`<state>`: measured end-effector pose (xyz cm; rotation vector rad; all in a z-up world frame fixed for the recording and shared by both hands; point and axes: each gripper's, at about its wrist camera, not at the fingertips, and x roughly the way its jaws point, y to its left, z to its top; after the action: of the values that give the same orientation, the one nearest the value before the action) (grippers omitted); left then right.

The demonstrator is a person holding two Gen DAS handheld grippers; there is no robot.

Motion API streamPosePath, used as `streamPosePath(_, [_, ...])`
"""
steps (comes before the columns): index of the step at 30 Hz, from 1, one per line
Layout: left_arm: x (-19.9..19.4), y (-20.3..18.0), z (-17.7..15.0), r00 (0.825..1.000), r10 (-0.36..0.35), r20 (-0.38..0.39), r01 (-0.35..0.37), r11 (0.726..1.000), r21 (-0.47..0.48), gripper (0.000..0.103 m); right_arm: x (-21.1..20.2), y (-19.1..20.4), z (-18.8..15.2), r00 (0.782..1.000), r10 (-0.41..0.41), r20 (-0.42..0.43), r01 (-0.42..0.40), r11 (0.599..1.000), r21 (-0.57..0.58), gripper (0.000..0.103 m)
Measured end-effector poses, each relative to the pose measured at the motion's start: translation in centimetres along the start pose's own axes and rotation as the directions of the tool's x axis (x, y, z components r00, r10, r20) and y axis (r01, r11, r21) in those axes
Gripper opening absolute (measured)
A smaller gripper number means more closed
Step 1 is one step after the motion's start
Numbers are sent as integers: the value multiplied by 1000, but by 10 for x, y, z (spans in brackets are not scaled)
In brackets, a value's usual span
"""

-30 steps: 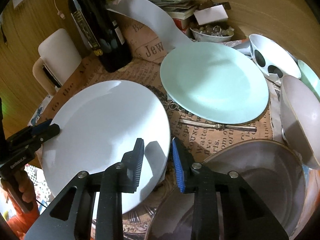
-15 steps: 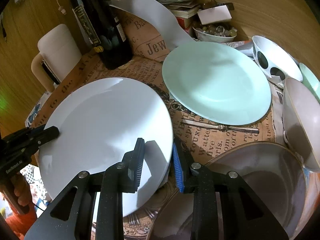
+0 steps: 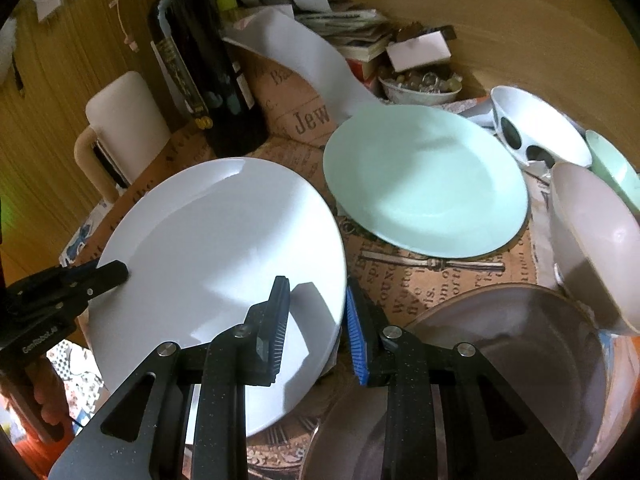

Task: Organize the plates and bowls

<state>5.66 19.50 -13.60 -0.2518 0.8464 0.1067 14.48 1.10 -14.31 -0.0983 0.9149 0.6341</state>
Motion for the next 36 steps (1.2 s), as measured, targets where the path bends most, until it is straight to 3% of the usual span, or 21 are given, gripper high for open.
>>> streamPosePath(18, [-19,-51,15,996,-39,77,34,997,71,23,-45,-33,-3,995,-23,95,18,998,59,25])
streamPosePath(36, [-20,-107,7,994,-87,69,76,987,139,23,-85,-73,-36,989,-59,136,45,994,103,25])
